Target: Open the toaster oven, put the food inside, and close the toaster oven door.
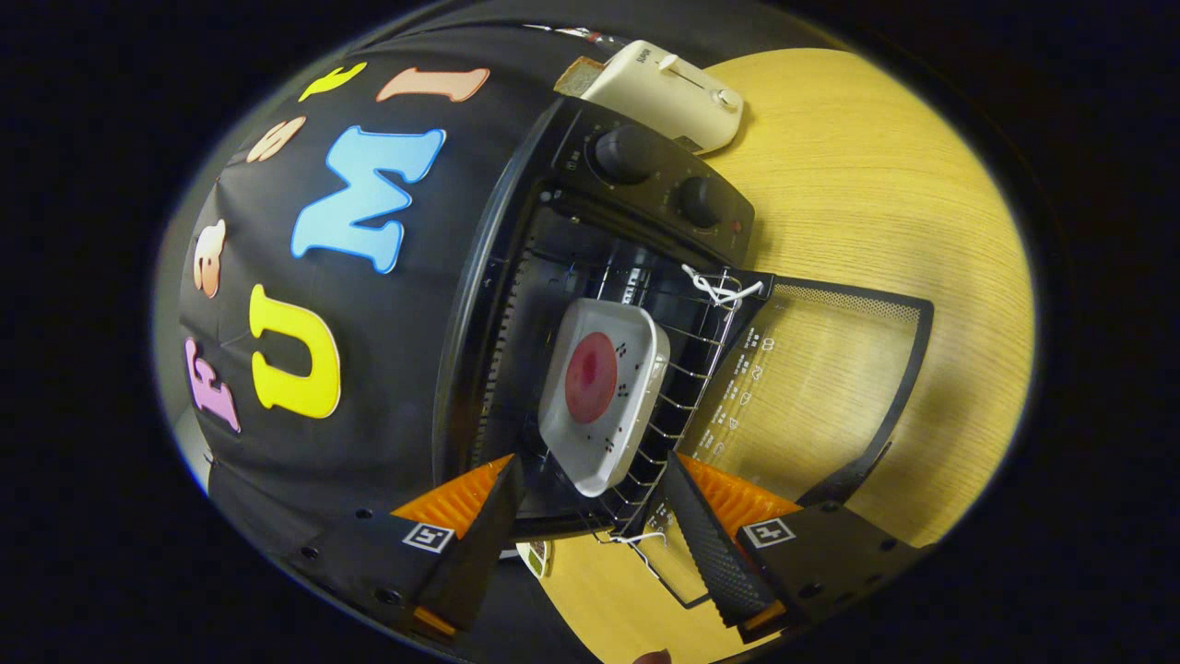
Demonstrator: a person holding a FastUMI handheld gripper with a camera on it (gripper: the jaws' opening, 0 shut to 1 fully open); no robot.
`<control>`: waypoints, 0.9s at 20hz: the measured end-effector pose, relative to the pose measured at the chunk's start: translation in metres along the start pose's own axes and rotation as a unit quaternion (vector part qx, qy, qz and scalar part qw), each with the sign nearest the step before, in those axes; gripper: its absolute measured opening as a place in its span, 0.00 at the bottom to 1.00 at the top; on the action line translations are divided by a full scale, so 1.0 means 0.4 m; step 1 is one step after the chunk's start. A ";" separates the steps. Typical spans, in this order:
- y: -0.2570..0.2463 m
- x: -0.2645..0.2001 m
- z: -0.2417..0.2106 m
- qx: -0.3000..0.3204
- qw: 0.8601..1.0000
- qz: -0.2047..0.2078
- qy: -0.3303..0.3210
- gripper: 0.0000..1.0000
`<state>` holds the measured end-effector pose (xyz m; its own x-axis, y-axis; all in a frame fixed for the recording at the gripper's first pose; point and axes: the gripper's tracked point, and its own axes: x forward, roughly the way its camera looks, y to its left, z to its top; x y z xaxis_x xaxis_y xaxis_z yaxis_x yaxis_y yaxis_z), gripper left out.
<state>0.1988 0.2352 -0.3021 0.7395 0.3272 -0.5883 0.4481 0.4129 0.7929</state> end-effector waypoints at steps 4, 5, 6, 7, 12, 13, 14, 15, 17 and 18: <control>-0.017 -0.082 -0.052 -0.105 0.994 0.005 0.031 0.98; -0.029 -0.101 -0.061 -0.130 0.991 0.000 0.034 0.97; -0.052 -0.120 -0.064 -0.156 0.987 -0.011 0.034 0.98; -0.069 -0.137 -0.073 -0.179 0.983 -0.018 0.036 0.98; -0.149 -0.191 -0.103 -0.295 0.953 -0.043 0.047 0.98; -0.163 -0.196 -0.104 -0.320 0.945 -0.048 0.048 0.98; -0.178 -0.201 -0.106 -0.344 0.936 -0.054 0.049 0.98; -0.197 -0.205 -0.108 -0.368 0.926 -0.061 0.053 0.98; -0.232 -0.204 -0.111 -0.407 0.908 -0.076 0.062 0.98; -0.250 -0.204 -0.113 -0.420 0.901 -0.084 0.066 0.98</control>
<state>0.0709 0.2054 -0.3405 0.6061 0.2756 -0.7461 -0.0321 0.9457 0.3233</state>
